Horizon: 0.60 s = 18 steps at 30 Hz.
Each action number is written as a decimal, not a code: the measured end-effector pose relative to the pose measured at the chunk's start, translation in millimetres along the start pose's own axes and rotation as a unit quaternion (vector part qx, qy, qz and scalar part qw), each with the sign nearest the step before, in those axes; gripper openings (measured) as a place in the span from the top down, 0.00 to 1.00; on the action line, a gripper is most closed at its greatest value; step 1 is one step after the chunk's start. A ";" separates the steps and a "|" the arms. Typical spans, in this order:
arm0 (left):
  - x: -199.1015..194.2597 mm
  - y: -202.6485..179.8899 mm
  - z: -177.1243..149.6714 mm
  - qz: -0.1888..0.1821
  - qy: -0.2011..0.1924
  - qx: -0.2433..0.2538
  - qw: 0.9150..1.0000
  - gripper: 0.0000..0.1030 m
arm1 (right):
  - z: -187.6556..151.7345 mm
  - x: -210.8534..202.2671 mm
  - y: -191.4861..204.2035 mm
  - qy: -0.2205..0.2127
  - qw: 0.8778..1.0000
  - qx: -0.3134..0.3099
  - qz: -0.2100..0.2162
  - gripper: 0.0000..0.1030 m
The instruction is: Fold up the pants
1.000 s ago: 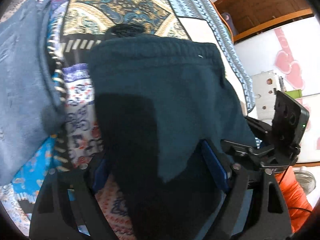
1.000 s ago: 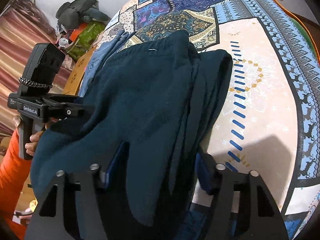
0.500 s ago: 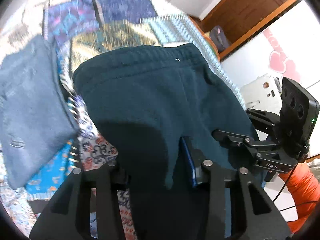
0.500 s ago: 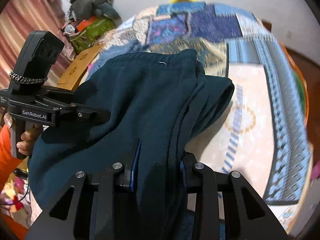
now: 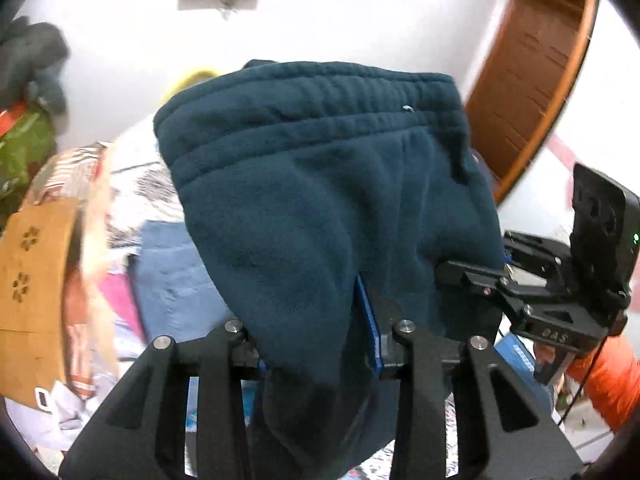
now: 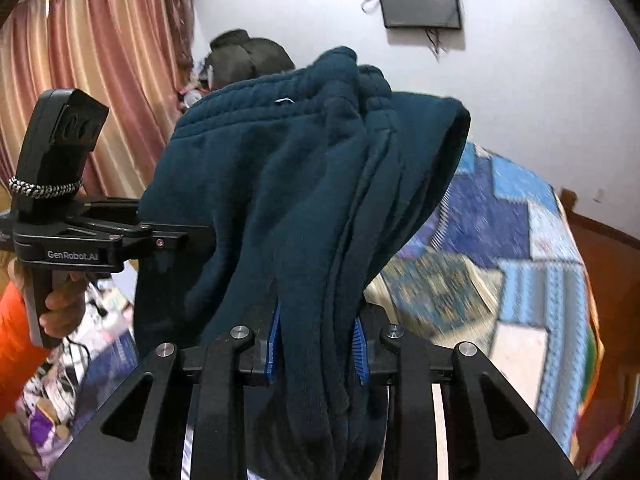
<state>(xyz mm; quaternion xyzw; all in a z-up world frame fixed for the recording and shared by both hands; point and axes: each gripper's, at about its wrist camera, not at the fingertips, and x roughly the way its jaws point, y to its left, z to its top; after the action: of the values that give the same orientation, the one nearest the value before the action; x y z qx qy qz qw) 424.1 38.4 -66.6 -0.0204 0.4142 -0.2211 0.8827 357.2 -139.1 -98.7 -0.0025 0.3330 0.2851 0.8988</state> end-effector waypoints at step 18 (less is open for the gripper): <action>115.7 163.5 13.8 0.083 0.056 -0.119 0.988 0.71 | 33.3 196.6 -13.8 0.109 0.991 0.075 0.030 0.76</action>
<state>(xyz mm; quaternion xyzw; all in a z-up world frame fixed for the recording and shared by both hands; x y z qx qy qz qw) 560.0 136.6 -177.0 -0.0783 0.4868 -0.0971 0.8646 505.3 -43.8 -193.4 0.0442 0.4499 0.2843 0.8455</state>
